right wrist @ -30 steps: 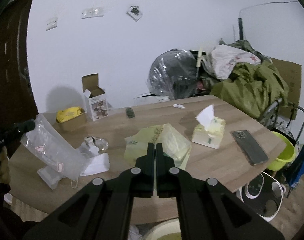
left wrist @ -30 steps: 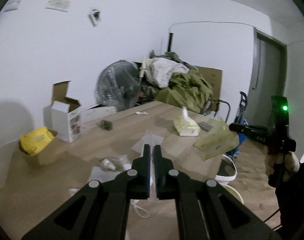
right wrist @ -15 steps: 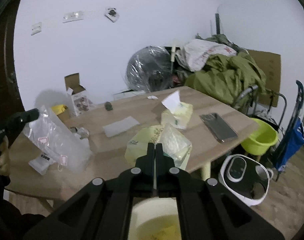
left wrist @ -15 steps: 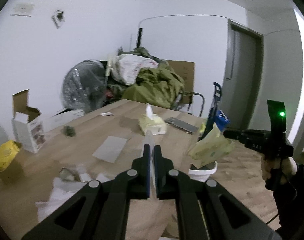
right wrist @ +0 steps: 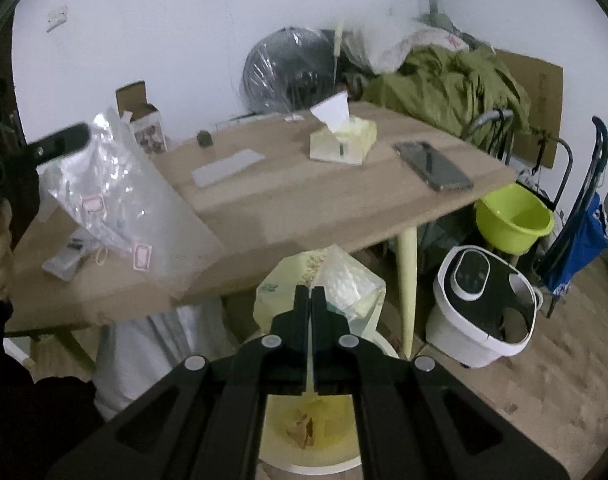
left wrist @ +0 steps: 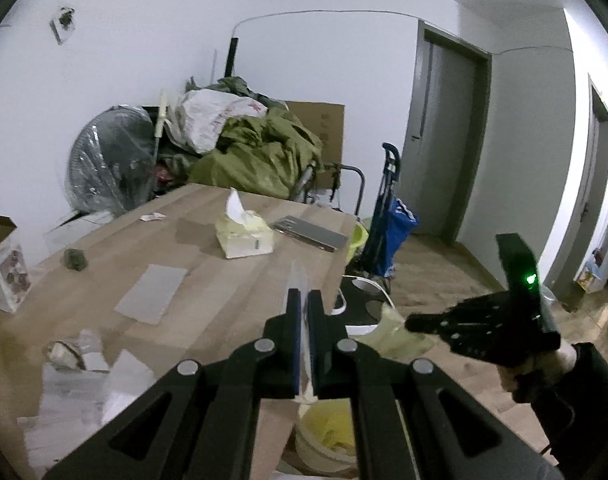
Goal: Collect trash
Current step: 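Carry the pale bag to the cream bucket and release it with the right gripper, then move the right gripper back over the white plastic packaging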
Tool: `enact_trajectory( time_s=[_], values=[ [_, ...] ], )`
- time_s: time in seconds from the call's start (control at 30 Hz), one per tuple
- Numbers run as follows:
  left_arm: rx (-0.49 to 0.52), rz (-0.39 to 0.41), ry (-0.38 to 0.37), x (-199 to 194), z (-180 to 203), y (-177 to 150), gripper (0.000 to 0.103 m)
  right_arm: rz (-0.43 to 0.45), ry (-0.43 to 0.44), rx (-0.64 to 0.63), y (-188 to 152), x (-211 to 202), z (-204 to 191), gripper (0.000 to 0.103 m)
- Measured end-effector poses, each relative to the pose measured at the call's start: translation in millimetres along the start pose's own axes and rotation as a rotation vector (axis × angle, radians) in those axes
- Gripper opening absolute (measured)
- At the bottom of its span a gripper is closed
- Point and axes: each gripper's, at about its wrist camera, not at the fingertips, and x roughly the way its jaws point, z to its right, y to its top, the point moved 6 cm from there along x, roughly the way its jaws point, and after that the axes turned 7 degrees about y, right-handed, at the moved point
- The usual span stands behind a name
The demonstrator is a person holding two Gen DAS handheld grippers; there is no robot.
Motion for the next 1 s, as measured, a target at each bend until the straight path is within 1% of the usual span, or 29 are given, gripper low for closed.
enact_trajectory(
  time_s=[0.07, 0.13, 0.17, 0.2, 0.27, 0.33, 0.5, 0.6, 0.7, 0.77, 0.8, 0.83, 0.9, 1.0],
  values=[
    [0.012, -0.008, -0.022, 6.0, 9.0, -0.7, 0.003, -0.037, 0.01, 0.02, -7.6, 6.5, 4.9, 0.002],
    [0.026, -0.018, -0.045, 11.5, 17.6, -1.8, 0.003, -0.065, -0.01, 0.026, -13.9, 10.3, 11.0, 0.007],
    [0.033, -0.022, -0.054, 14.7, 21.5, -2.4, 0.003, -0.069, -0.012, 0.029, -15.4, 10.3, 12.4, 0.016],
    [0.041, -0.031, -0.067, 19.5, 26.5, -3.6, 0.003, -0.069, -0.014, 0.038, -18.2, 9.1, 15.5, 0.03],
    [0.054, -0.052, -0.092, 30.5, 35.5, -7.3, 0.003, -0.061, -0.019, 0.056, -20.5, 6.9, 21.2, 0.045],
    [0.063, -0.076, -0.12, 42.7, 44.7, -11.2, 0.003, -0.054, -0.03, 0.079, -24.0, 2.7, 28.1, 0.045],
    [0.107, -0.148, -0.179, 71.8, 71.2, -24.8, 0.003, -0.055, -0.095, 0.125, -29.8, -12.0, 46.2, 0.045],
    [0.125, -0.2, -0.172, 91.2, 82.5, -35.7, 0.005, -0.045, -0.131, 0.14, -31.7, -24.1, 56.6, 0.045],
    [0.12, -0.265, -0.187, 110.1, 88.8, -47.8, 0.006, -0.027, -0.158, 0.166, -32.8, -35.2, 66.0, 0.045],
    [0.126, -0.298, -0.173, 121.5, 91.0, -53.9, 0.016, -0.019, -0.171, 0.177, -35.0, -42.0, 68.6, 0.045],
    [0.125, -0.313, -0.172, 125.6, 91.5, -56.6, 0.033, -0.02, -0.181, 0.184, -36.6, -43.6, 70.7, 0.045],
    [0.114, -0.326, -0.183, 128.2, 91.3, -58.5, 0.045, -0.021, -0.184, 0.188, -37.6, -45.0, 71.1, 0.045],
    [0.101, -0.31, -0.192, 125.4, 89.0, -56.9, 0.051, -0.025, -0.192, 0.191, -38.6, -46.6, 70.0, 0.045],
    [0.097, -0.283, -0.183, 118.3, 83.1, -52.8, 0.053, -0.027, -0.191, 0.185, -37.1, -45.2, 68.3, 0.045]
  ],
)
